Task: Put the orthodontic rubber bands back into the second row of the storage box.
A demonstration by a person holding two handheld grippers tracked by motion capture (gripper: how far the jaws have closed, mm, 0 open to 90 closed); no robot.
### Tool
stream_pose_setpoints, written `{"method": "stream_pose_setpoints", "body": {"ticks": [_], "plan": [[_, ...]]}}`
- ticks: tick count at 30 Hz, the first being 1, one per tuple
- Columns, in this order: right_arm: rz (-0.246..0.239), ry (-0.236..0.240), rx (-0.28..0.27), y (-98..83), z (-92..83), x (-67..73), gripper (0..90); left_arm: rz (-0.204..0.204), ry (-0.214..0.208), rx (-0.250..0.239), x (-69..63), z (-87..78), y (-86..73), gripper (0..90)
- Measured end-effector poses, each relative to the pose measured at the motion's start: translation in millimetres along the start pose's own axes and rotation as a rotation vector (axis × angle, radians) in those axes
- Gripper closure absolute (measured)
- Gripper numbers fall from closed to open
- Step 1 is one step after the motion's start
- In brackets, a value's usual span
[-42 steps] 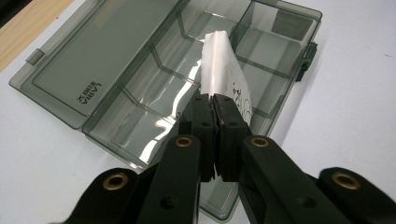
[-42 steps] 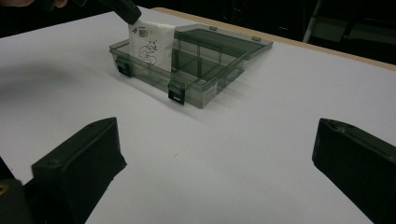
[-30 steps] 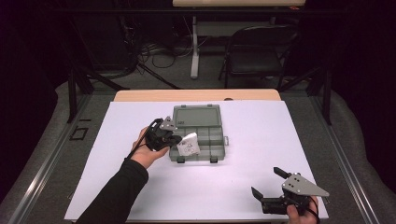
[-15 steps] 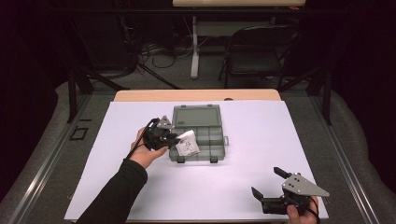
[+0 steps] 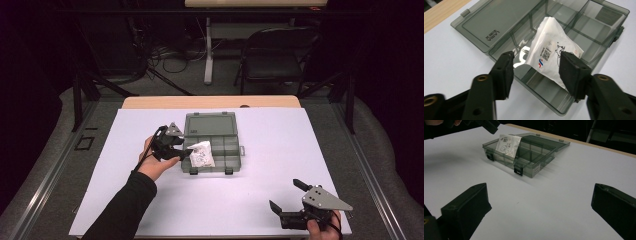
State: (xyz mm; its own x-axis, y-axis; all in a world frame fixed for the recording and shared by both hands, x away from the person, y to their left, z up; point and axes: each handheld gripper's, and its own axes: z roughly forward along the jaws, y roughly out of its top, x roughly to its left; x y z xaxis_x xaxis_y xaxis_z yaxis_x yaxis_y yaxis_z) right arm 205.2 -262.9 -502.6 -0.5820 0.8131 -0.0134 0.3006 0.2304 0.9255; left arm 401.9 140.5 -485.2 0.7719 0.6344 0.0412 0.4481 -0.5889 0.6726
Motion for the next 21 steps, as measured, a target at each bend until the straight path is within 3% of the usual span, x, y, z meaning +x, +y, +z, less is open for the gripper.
{"method": "stream_pose_setpoints", "body": {"ticks": [21], "plan": [[0.002,0.002,0.003,-0.6,1.2,-1.5,1.0,-0.075,-0.032,-0.079,5.2,-20.4,-3.5,25.1]]}}
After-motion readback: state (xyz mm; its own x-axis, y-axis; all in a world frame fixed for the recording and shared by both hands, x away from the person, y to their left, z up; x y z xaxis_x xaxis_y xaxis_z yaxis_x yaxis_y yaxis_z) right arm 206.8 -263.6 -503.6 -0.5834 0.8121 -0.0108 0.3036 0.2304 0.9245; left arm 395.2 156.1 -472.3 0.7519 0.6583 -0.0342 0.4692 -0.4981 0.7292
